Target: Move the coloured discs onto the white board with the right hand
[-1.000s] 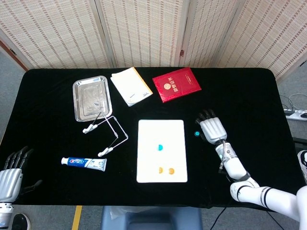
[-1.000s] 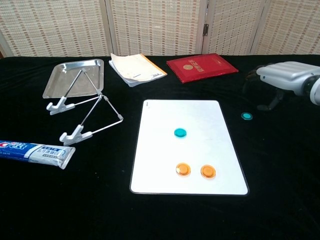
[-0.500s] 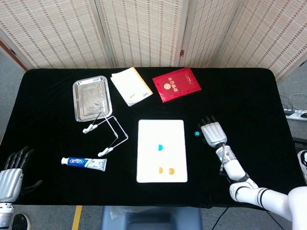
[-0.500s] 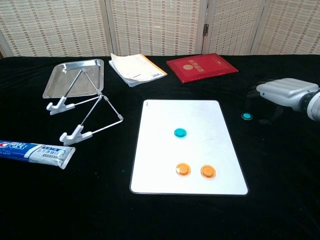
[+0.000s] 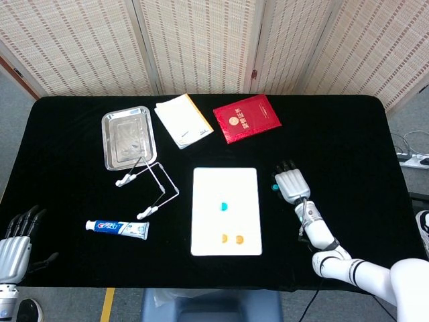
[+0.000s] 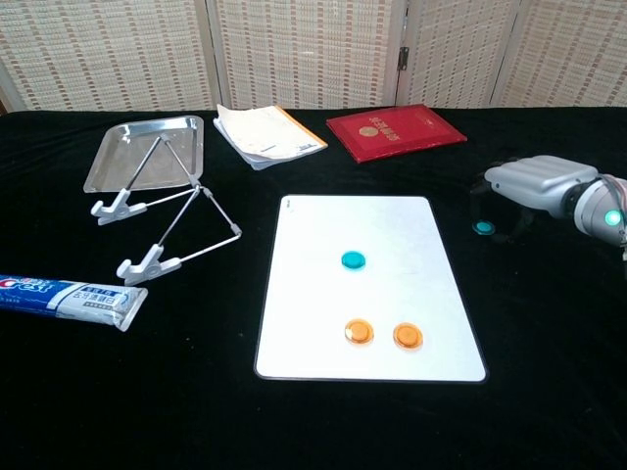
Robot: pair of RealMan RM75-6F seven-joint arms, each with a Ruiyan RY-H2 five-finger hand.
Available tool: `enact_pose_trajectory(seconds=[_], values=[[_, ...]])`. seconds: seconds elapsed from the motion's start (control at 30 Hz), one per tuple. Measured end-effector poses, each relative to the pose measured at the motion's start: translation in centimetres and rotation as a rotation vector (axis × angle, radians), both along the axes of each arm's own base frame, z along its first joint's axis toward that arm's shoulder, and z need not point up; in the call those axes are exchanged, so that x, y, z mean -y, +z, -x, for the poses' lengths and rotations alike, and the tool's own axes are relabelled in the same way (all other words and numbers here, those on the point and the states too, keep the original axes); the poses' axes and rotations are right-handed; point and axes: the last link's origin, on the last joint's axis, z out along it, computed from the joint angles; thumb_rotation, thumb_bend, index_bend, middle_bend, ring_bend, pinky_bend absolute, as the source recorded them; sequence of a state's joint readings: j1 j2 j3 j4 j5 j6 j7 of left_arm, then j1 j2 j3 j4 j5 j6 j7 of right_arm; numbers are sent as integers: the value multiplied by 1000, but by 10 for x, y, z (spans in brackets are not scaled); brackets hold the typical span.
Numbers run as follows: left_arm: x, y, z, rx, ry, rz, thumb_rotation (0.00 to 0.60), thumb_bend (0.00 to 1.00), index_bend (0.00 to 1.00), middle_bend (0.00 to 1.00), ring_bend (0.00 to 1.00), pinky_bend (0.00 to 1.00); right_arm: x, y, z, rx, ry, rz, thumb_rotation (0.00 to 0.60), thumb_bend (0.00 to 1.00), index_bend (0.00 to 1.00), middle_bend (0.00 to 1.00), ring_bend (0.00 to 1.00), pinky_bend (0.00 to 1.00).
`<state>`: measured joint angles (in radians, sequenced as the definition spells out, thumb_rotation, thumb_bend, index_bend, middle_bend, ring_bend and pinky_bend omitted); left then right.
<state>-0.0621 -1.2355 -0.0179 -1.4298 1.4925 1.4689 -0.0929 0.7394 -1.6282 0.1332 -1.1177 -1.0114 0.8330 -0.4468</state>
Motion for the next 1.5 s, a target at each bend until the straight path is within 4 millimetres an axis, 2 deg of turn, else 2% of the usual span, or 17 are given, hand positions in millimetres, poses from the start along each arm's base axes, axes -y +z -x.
enact_pose_trajectory(seconds=[0.3,0.63,1.0,1.2,1.5], values=[[0,-1,0,-1,1,1,600,204,25,16,67,0,2,-4,-2,2,0,-5,600,425,434,217,50,0],[1,0,2,-2,6,0,600,204,25,16,67,0,3,-7,-2,-4,2,-2,600,426,520,264,66,0],[-1,0,1,1,1,-2,600,205,25,16,67,0,0,2,-10,29,33,12,600,425,536,275,75,0],[-1,1,0,3,-4,-5,600,205,25,16,67,0,-14,1,-32,84,99,-22,600,426,535,275,76,0],[2,4,2,4,2,-10,600,204,26,15,67,0,-35,-22,-77,103,213,-115,600,425,535,266,75,0]])
